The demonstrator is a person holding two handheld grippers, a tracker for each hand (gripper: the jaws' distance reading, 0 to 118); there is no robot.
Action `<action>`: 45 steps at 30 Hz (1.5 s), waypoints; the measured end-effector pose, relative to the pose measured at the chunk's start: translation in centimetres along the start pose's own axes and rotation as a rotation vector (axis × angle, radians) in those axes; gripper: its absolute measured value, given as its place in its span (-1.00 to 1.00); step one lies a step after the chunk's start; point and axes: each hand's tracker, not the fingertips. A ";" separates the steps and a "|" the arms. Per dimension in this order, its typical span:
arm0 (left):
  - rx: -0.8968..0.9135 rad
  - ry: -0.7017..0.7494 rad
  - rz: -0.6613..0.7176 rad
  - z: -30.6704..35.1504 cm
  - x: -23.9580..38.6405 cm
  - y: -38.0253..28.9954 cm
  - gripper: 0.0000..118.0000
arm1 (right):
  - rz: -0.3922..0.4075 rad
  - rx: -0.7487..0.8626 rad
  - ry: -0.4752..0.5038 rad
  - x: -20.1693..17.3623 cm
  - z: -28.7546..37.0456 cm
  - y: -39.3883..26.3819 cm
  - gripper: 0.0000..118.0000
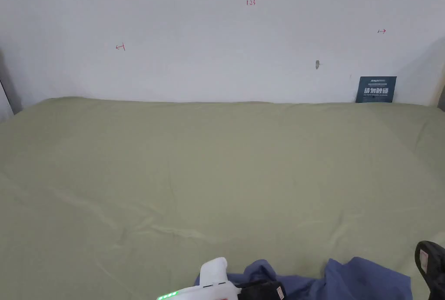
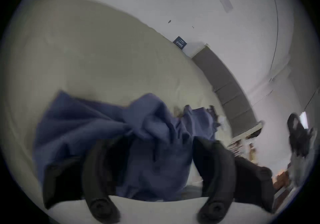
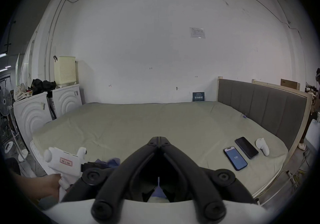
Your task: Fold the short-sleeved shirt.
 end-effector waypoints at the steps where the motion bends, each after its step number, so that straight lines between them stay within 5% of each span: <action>1: 0.038 -0.031 0.054 0.6 -0.4 0.2 0.51 | 0.000 -0.005 0.001 0.0 0.0 0.0 -1.00; 5: 0.203 -0.125 0.143 5.4 -0.7 0.7 0.48 | 0.009 -0.028 0.005 -0.2 -0.3 -0.3 -1.00; 9: 0.290 -0.072 0.146 7.0 -2.5 -0.4 0.33 | 0.013 -0.038 0.023 -0.9 -0.4 -0.6 -1.00; 12: 0.255 -0.013 0.267 4.9 -4.4 -1.4 -0.98 | 0.020 -0.040 0.052 -1.4 -0.2 -0.5 -1.00; 16: 0.223 -0.063 0.370 1.9 -5.3 -3.2 -0.99 | 0.039 -0.027 0.068 -1.8 0.7 -0.1 -1.00; 23: 0.147 -0.057 0.140 -1.8 -0.8 -6.5 -0.99 | 0.061 -0.027 0.060 -1.7 1.4 0.6 -1.00; 32: 0.086 -0.064 0.206 -2.0 -1.1 -5.7 -0.99 | 0.072 -0.056 0.064 -1.9 0.8 0.1 -1.00; 34: 0.061 -0.182 0.195 0.9 -1.1 -3.2 -0.98 | 0.073 -0.058 0.072 -1.9 0.7 0.0 -1.00; 35: 0.064 -0.227 0.134 2.7 -1.0 -1.8 -0.91 | 0.074 -0.058 0.073 -1.9 0.6 -0.1 -1.00; 36: 0.034 -0.227 0.035 4.4 -0.9 -0.2 -0.63 | 0.074 -0.059 0.075 -1.9 0.4 -0.1 -1.00; 38: -0.035 -0.126 -0.135 7.3 -1.1 2.7 0.69 | 0.077 -0.058 0.083 -1.9 0.1 -0.2 -1.00; 39: -0.077 -0.093 -0.195 8.4 -1.8 3.9 0.98 | 0.079 -0.059 0.086 -1.9 0.0 -0.3 -1.00; 45: -0.288 0.002 -0.083 9.6 -7.4 8.3 0.98 | 0.081 -0.069 0.094 -1.9 -0.5 -0.3 -1.00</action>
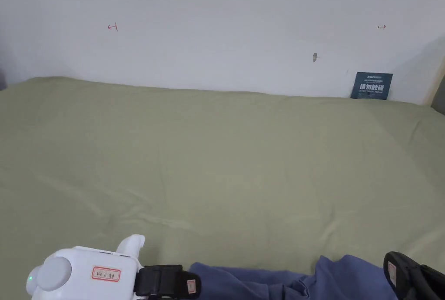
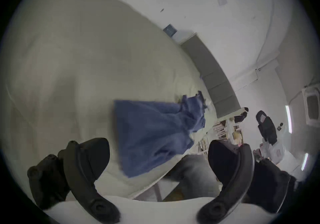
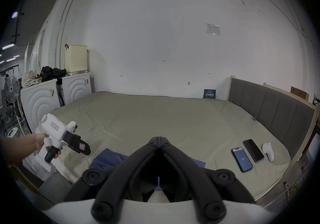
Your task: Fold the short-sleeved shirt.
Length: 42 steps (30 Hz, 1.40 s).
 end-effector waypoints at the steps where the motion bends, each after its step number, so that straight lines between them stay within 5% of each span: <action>1: -0.027 0.016 0.001 -0.6 -0.6 0.1 0.98 | 0.001 -0.002 0.000 0.0 0.0 0.1 -1.00; 11: -0.064 0.078 0.040 -4.5 -0.5 1.5 0.87 | 0.010 -0.020 0.016 -0.5 -0.9 0.6 -1.00; 12: -0.083 0.072 0.013 -4.4 0.0 1.6 0.58 | 0.011 -0.025 0.020 -0.6 -1.0 0.6 -1.00; 13: -0.086 0.072 -0.020 -4.3 0.4 1.6 -0.45 | 0.013 -0.029 0.021 -0.8 -1.1 0.5 -1.00; 14: -0.084 0.069 -0.029 -4.4 0.6 1.6 -0.84 | 0.015 -0.033 0.023 -0.9 -1.2 0.5 -1.00; 16: -0.075 0.127 -0.009 -5.3 0.7 1.4 -0.84 | 0.011 -0.038 0.029 -1.1 -1.2 0.3 -1.00; 23: 0.080 -0.085 0.228 -1.4 -2.4 0.2 -0.85 | 0.022 -0.027 0.024 -1.3 -0.1 0.7 -1.00; 29: 0.232 -0.070 0.232 5.7 -2.5 -1.1 -0.85 | -0.004 0.000 0.021 -1.1 0.4 1.1 -1.00; 36: 0.385 0.152 0.234 15.6 0.0 -1.9 -0.85 | 0.007 0.004 0.026 -1.2 0.6 1.0 -1.00; 42: 0.405 0.002 0.210 11.3 6.6 -0.5 -0.85 | -0.004 -0.004 0.031 -1.3 0.3 0.9 -1.00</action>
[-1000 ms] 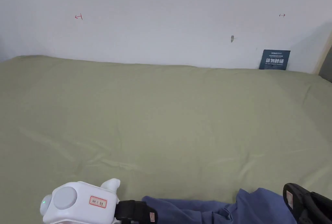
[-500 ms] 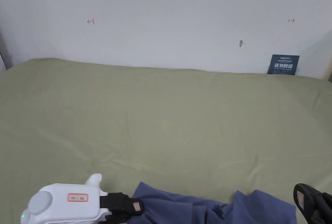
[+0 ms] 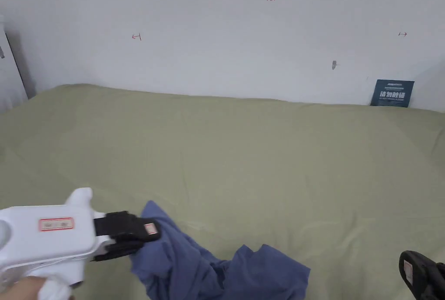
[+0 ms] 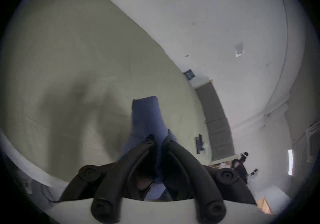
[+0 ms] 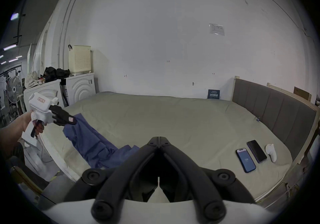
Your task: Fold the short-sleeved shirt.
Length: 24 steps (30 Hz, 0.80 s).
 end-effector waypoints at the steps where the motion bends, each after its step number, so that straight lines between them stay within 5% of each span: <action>1: -0.018 -0.013 -0.004 -1.5 0.6 -0.2 -0.85 | -0.003 0.001 0.002 0.1 0.1 0.0 -1.00; 9: -0.247 -0.038 -0.067 -16.9 3.6 -4.8 -0.83 | -0.012 -0.009 -0.047 1.5 1.7 -0.7 -1.00; 11: -0.291 -0.042 -0.096 -19.6 3.1 -6.0 -0.45 | -0.020 -0.013 -0.063 2.1 1.8 -1.0 -1.00; 13: -0.307 -0.055 -0.065 -21.5 1.9 -7.1 0.35 | -0.027 -0.022 -0.075 2.6 1.9 -1.2 -1.00; 14: -0.311 -0.088 -0.022 -21.8 1.2 -7.3 0.46 | -0.030 -0.027 -0.085 2.8 2.0 -1.2 -1.00; 17: -0.254 -0.138 0.044 -19.7 0.9 -6.4 0.45 | -0.035 -0.033 -0.101 3.3 2.0 -1.4 -1.00; 21: -0.127 -0.150 -0.090 -15.1 0.7 -4.7 0.42 | -0.053 -0.035 -0.095 3.4 1.1 -1.6 -1.00; 23: -0.078 -0.117 -0.091 -14.2 -0.7 -4.7 0.29 | -0.055 -0.040 -0.076 3.0 0.6 -1.7 -1.00; 24: -0.088 -0.111 -0.066 -14.4 -1.5 -4.7 0.03 | -0.053 -0.042 -0.071 2.7 0.4 -1.7 -1.00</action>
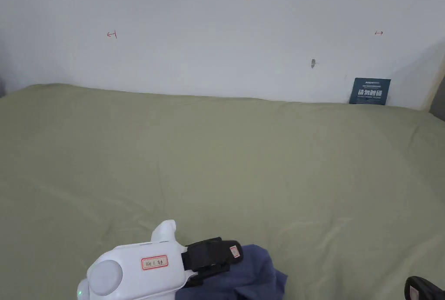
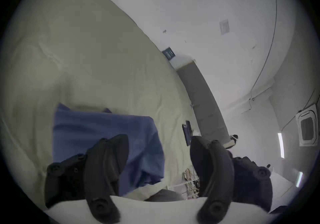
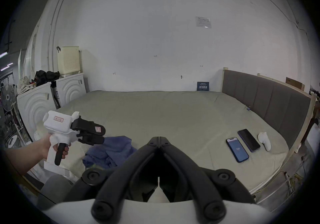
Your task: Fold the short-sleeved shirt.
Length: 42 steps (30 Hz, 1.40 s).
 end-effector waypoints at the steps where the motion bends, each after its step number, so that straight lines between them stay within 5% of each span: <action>1: -0.015 -0.008 0.032 -0.5 -0.8 -0.5 -0.64 | 0.002 -0.002 0.007 -0.3 -0.1 0.0 -1.00; 2: -0.021 -0.011 0.052 -1.0 -1.4 -1.1 -0.93 | 0.006 -0.003 0.025 -0.6 -0.2 0.0 -1.00; 10: -0.187 -0.009 -0.072 -8.0 -1.2 -8.5 -0.97 | 0.057 -0.010 0.068 -2.4 -0.4 0.3 -1.00; 19: -0.191 -0.003 0.039 -6.7 0.0 -8.9 -0.97 | 0.075 -0.014 0.119 -2.7 -1.8 0.5 -1.00; 25: -0.021 0.016 -0.149 3.8 1.7 -3.9 -0.97 | 0.031 -0.094 0.409 -2.7 -8.7 0.4 -1.00; 28: 0.024 0.178 -0.186 7.1 0.1 -1.7 -0.97 | -0.060 -0.205 0.653 -3.4 -14.8 -1.0 -1.00; 31: 0.044 0.230 -0.077 9.0 -2.1 -0.2 -0.97 | -0.350 -0.402 0.898 -4.0 -22.1 -5.4 -1.00; 32: 0.044 0.220 -0.057 9.3 -2.7 0.0 -0.97 | -0.434 -0.494 0.925 -4.2 -24.4 -7.2 -1.00; 34: 0.047 0.211 -0.049 9.6 -3.4 0.0 -0.95 | -0.464 -0.602 0.740 -4.1 -27.3 -9.9 -1.00; 36: 0.020 0.199 -0.028 9.3 -4.4 0.0 -0.60 | -0.562 -0.682 0.763 -2.6 -29.2 -12.4 -1.00; 38: -0.009 0.200 0.007 8.5 -5.4 0.0 0.23 | -0.609 -0.638 0.780 -1.3 -29.1 -13.3 -1.00; 39: -0.038 0.184 0.045 7.9 -5.9 0.0 0.46 | -0.648 -0.623 0.787 -0.8 -29.1 -13.3 -1.00; 42: -0.065 0.146 0.090 6.0 -6.6 0.0 0.52 | -0.631 -0.620 0.788 -0.6 -29.1 -13.3 -1.00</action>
